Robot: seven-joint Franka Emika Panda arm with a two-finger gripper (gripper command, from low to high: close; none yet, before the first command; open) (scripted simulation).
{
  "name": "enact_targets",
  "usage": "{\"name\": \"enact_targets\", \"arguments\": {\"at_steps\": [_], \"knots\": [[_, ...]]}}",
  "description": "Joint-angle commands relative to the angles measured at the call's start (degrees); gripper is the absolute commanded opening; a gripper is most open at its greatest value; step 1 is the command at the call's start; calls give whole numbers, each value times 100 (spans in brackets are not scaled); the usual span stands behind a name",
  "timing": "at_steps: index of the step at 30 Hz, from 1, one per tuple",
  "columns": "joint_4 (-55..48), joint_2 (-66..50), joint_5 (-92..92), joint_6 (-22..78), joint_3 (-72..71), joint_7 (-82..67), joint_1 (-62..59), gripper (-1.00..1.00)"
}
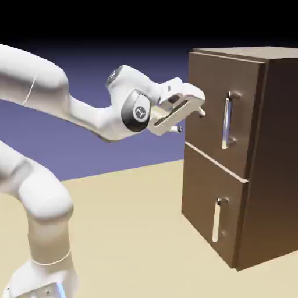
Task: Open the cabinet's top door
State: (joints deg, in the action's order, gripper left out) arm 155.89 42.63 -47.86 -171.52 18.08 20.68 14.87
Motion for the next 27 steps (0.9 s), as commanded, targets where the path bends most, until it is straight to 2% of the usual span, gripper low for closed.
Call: {"name": "enact_targets", "arguments": {"at_steps": [1,27], "knots": [[-27,52,-250,13,94,-114,74,0],[-718,1401,-6728,349,2542,-3061,1993,0]]}}
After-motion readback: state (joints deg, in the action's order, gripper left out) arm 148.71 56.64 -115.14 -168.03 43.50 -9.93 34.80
